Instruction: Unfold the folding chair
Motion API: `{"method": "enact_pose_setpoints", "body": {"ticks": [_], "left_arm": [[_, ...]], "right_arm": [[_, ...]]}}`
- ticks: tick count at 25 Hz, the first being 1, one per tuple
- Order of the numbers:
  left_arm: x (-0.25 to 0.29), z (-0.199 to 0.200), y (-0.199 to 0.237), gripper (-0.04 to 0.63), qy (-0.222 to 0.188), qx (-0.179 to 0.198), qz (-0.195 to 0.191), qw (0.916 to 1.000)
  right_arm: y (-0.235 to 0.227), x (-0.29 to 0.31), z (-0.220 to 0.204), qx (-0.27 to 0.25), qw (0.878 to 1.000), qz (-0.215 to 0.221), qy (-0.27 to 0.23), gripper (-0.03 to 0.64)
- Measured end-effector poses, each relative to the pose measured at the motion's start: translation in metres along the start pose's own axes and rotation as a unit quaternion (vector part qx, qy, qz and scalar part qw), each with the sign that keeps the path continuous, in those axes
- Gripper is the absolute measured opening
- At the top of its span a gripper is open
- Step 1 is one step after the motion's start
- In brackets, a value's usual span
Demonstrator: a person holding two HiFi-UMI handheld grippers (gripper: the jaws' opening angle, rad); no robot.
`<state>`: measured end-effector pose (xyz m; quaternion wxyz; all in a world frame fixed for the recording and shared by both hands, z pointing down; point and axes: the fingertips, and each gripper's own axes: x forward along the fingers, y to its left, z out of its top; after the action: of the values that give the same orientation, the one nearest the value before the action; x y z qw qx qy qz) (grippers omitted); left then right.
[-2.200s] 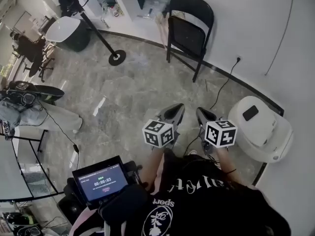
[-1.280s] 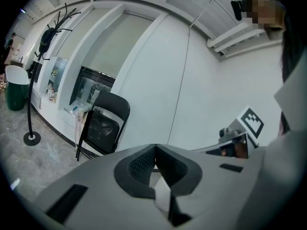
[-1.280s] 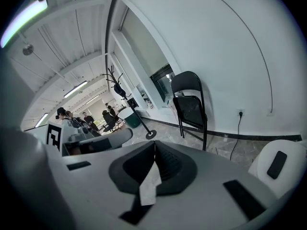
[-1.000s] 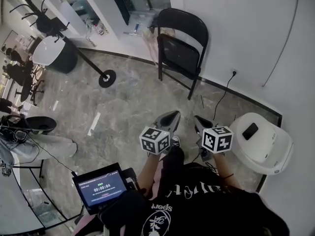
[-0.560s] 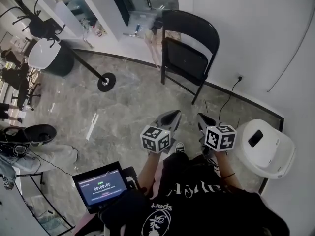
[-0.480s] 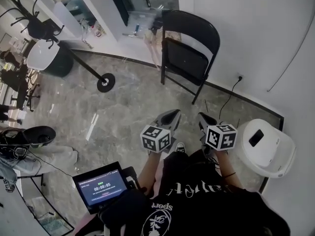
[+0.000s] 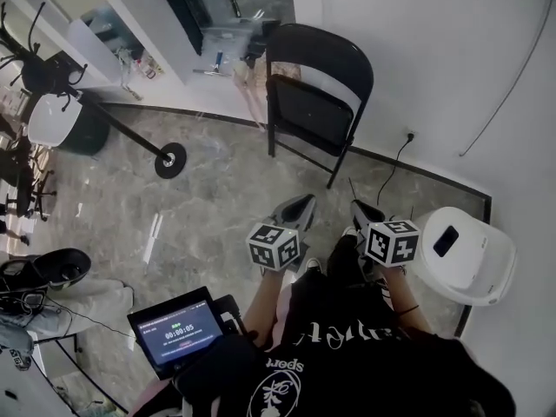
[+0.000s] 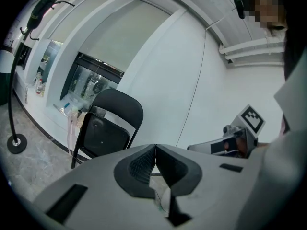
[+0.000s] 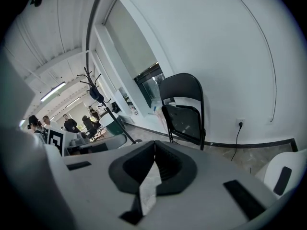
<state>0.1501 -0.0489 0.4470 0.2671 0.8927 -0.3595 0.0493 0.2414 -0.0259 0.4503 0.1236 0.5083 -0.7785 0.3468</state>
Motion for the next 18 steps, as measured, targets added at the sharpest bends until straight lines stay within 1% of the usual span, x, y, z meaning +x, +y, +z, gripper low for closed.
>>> {"method": "enact_pose_setpoints", "body": {"ticks": [4,7,10,13,18], "left_arm": [[0.031,0.01,0.015,0.005,0.002,-0.007,-0.005,1.0],[0.051,0.021,0.028,0.005,0.0,-0.008,-0.001,1.0],[0.068,0.032,0.042,0.005,0.003,-0.015,0.012,0.9998],[0.089,0.042,0.06,0.005,0.001,-0.032,0.032,0.999],[0.145,0.063,0.08,0.005,-0.003,-0.051,0.059,0.9969]], "right_arm": [[-0.019,0.025,0.017,0.004,1.0,0.002,0.005,0.015],[-0.032,0.045,0.036,0.005,1.0,0.009,0.003,0.015],[-0.046,0.063,0.062,0.005,1.0,0.016,0.0,0.015],[-0.063,0.08,0.087,-0.003,1.0,0.027,0.006,0.015],[-0.1,0.11,0.136,-0.025,0.998,0.051,0.021,0.015]]}}
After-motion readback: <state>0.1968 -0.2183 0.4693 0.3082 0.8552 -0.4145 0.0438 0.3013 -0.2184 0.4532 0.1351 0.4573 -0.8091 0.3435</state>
